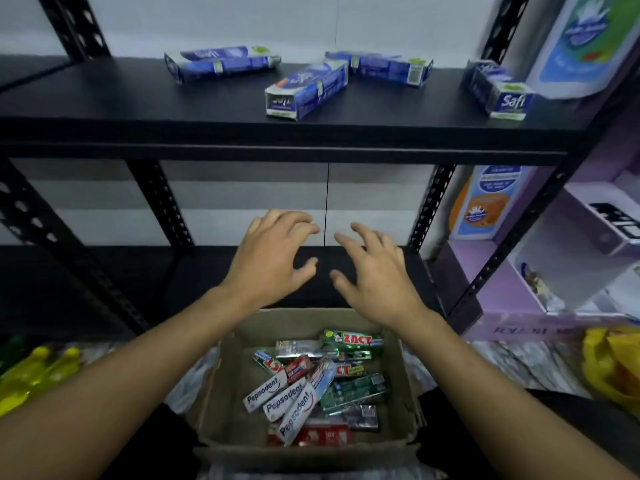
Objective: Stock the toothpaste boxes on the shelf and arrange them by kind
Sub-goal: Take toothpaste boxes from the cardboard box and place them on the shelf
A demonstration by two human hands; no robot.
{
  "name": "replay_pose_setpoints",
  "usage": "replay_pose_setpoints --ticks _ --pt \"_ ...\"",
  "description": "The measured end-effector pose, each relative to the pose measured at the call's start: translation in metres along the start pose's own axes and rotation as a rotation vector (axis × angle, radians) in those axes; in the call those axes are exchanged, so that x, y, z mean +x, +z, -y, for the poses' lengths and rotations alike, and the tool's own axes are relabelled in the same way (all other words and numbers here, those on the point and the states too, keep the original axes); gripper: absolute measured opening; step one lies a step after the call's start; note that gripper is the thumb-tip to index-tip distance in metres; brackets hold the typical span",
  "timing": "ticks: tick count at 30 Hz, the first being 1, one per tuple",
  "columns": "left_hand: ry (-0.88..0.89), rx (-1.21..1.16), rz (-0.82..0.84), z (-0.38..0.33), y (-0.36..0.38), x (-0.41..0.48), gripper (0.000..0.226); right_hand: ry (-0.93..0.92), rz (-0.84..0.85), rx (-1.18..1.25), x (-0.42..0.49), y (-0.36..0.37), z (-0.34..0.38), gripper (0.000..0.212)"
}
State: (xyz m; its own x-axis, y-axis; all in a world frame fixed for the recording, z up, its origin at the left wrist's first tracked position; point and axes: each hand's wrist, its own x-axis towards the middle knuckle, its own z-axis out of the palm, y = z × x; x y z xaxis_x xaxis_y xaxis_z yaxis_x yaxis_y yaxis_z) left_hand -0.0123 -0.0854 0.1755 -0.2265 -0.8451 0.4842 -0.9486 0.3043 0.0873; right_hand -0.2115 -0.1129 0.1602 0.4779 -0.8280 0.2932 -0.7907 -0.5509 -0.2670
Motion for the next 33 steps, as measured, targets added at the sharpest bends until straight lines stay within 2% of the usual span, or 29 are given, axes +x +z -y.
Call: replay_pose_setpoints --ticks 6,12,17,21,25,30,33 --pt "-0.069 0.053 0.395 0.020 0.073 -0.062 0.055 0.027 0.391 0.024 -0.028 0.090 -0.019 0.065" --pt "-0.104 0.096 0.707 0.029 0.146 -0.119 0.051 0.083 0.636 0.006 -0.061 0.166 -0.041 0.062" --pt "-0.193 0.003 0.900 0.037 0.210 -0.172 0.058 0.191 0.794 0.082 -0.091 0.212 -0.064 0.054" --pt "-0.399 -0.136 0.894 0.046 0.250 -0.202 0.052 0.283 0.832 0.150 -0.102 0.238 -0.077 0.049" --pt "-0.582 -0.236 0.867 0.053 0.279 -0.223 0.065 0.327 0.857 0.193 -0.094 0.261 -0.084 0.064" --pt "-0.869 -0.405 0.801 0.055 0.305 -0.220 0.061 0.355 0.793 0.317 -0.076 0.286 -0.087 0.070" --pt "-0.924 -0.405 0.793 0.057 0.317 -0.218 0.058 0.380 0.778 0.414 -0.070 0.298 -0.084 0.072"
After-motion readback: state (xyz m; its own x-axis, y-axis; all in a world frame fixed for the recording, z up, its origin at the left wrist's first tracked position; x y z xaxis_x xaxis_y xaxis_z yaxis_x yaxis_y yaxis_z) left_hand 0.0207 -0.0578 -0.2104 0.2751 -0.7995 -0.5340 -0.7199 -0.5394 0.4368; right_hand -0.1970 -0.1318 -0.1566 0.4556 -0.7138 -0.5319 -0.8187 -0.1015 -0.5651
